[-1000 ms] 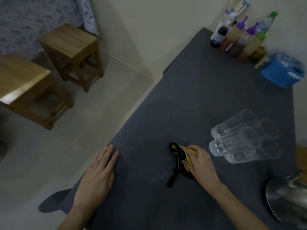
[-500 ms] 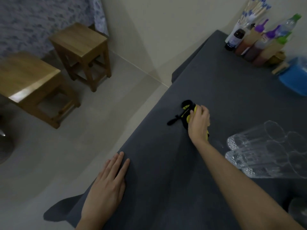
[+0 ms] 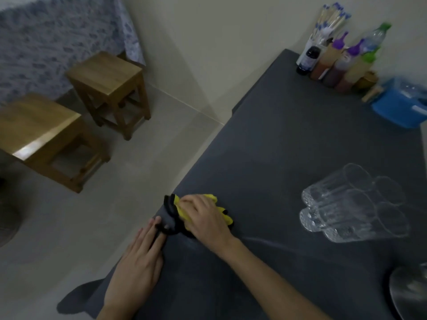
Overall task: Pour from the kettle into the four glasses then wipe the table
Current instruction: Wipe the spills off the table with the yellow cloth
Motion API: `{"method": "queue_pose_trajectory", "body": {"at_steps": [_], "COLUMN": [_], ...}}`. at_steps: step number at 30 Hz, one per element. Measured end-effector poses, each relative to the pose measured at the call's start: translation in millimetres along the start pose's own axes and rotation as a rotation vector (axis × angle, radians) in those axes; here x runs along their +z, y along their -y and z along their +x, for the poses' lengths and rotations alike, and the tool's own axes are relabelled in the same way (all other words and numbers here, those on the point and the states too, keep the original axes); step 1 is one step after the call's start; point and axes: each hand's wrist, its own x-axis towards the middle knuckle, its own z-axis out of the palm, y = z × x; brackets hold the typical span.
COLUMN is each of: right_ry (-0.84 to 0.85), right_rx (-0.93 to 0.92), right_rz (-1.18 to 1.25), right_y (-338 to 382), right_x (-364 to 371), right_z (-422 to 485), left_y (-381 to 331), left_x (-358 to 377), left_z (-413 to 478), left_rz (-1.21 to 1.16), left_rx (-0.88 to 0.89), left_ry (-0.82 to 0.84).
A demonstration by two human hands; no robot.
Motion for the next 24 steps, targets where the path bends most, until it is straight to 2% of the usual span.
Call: {"method": "queue_pose_trajectory", "body": {"at_steps": [5, 8, 14, 18, 21, 24], "right_ry": [0.095, 0.078, 0.010, -0.072, -0.224, -0.278], "right_rx": [-0.112, -0.116, 0.197, 0.506, 0.689, 0.669], "right_rz": [-0.047, -0.171, -0.326, -0.400, -0.220, -0.070], "right_y": [-30.3, -66.0, -98.8, -125.0, -141.9, -144.4], "right_x": [-35.0, -59.5, -80.9, -77.8, -67.6, -51.9], "right_z": [-75.5, -113.3, -94.3, -46.6, -8.4, 36.9], "left_y": [-1.0, -1.5, -3.4, -4.7, -4.8, -6.0], "left_x": [-1.9, -0.6, -2.1, -3.4, -4.3, -4.5], "left_z": [-3.3, -3.5, -3.6, -3.1, -2.6, -3.0], "left_rz": [0.000, 0.011, 0.002, 0.011, -0.012, -0.006], "left_rx": [-0.018, -0.039, -0.071, -0.074, -0.072, -0.071], "left_ry": [0.015, 0.027, 0.033, 0.030, 0.027, 0.021]}}
